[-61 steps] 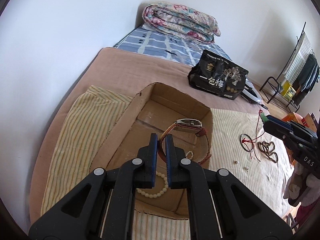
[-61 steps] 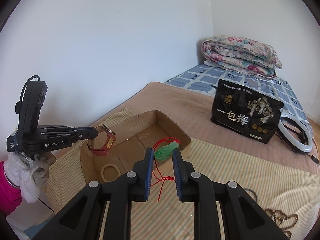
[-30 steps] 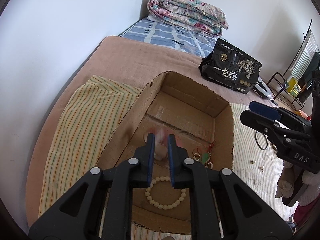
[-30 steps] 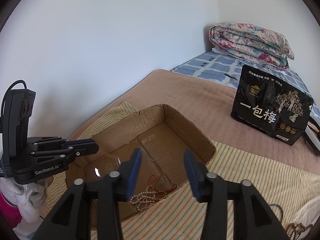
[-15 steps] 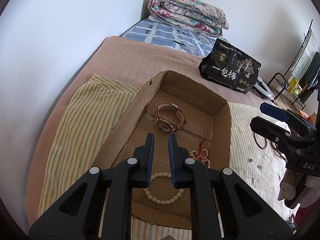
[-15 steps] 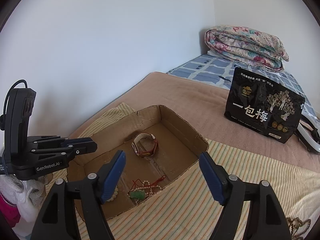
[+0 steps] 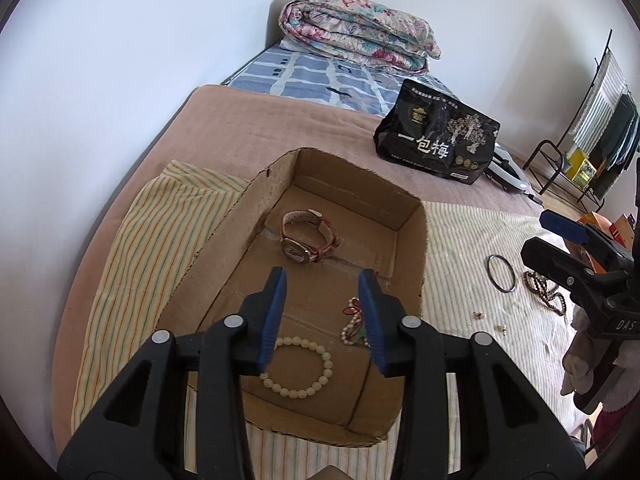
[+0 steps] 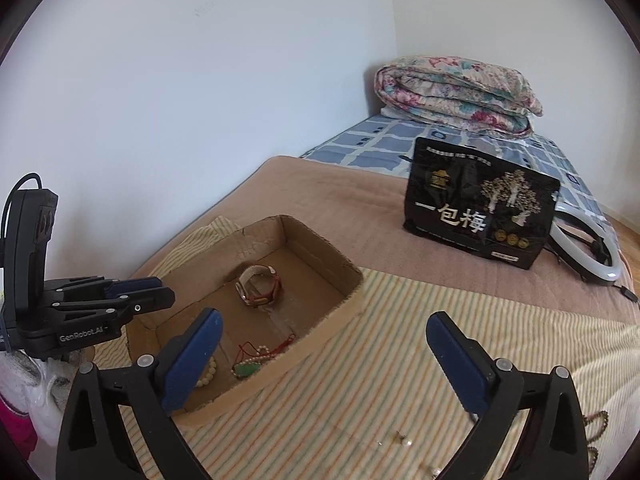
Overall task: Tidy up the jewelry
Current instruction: 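Open the left tool to drop the watch while the right tool releases the pendant, then move the left tool over a pearl earring while the right tool moves over the prayer beads, then close the left tool on the pearl earring while the right tool grasps the wooden prayer beads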
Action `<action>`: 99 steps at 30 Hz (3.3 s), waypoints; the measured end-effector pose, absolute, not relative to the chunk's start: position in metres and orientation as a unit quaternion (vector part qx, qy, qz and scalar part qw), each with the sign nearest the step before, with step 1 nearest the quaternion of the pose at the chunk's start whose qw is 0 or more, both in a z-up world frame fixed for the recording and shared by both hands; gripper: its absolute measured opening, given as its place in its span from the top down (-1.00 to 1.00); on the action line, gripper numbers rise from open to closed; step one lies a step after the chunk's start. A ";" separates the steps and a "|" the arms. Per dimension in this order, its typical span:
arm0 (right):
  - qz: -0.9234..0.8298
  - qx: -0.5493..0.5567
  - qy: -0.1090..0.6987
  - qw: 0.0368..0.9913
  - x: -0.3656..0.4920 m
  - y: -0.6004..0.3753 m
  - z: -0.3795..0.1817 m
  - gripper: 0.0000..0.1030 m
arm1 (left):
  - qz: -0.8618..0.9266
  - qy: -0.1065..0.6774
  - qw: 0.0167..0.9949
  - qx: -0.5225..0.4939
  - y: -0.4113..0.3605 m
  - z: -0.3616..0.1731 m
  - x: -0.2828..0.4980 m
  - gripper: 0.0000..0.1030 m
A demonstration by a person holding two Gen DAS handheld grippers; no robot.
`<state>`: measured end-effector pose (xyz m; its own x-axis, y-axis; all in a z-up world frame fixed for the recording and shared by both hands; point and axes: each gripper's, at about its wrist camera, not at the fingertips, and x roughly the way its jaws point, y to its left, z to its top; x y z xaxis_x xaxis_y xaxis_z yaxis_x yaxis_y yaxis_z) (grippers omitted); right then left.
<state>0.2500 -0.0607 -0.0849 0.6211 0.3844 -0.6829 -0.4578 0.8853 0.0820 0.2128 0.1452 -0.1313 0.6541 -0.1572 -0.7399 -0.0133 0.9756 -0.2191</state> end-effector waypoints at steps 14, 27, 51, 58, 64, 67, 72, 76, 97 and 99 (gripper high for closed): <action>0.180 -0.054 0.369 0.910 0.229 -0.138 -0.081 -0.99 | -0.073 0.412 0.905 -0.082 0.099 -0.117 0.205 0.27; 0.134 -0.041 0.363 0.921 0.211 -0.212 -0.075 -0.99 | -0.116 0.419 0.899 -0.062 0.045 -0.120 0.203 0.27; 0.098 -0.084 0.437 0.890 0.188 -0.337 -0.139 -0.99 | -0.178 0.460 0.869 -0.035 -0.050 -0.165 0.214 0.27; 0.116 -0.124 0.461 0.871 0.194 -0.334 -0.168 -0.95 | -0.185 0.476 0.859 -0.035 -0.063 -0.183 0.220 0.27; 0.125 -0.144 0.478 0.857 0.210 -0.332 -0.188 -0.77 | -0.193 0.490 0.850 -0.024 -0.074 -0.200 0.226 0.27; 0.131 -0.168 0.477 0.853 0.216 -0.328 -0.192 -0.76 | -0.196 0.496 0.845 -0.025 -0.077 -0.208 0.230 0.27; 0.148 -0.218 0.465 0.845 0.224 -0.318 -0.197 -0.75 | -0.191 0.497 0.846 -0.021 -0.081 -0.217 0.236 0.27; 0.158 -0.249 0.458 0.839 0.234 -0.312 -0.202 -0.75 | -0.184 0.497 0.848 -0.018 -0.083 -0.221 0.243 0.31; 0.221 -0.177 0.481 0.830 0.291 -0.328 -0.218 -0.73 | -0.188 0.501 0.845 0.005 -0.086 -0.231 0.247 0.68; 0.226 -0.169 0.486 0.827 0.291 -0.329 -0.218 -0.65 | -0.188 0.501 0.845 0.008 -0.087 -0.231 0.248 0.72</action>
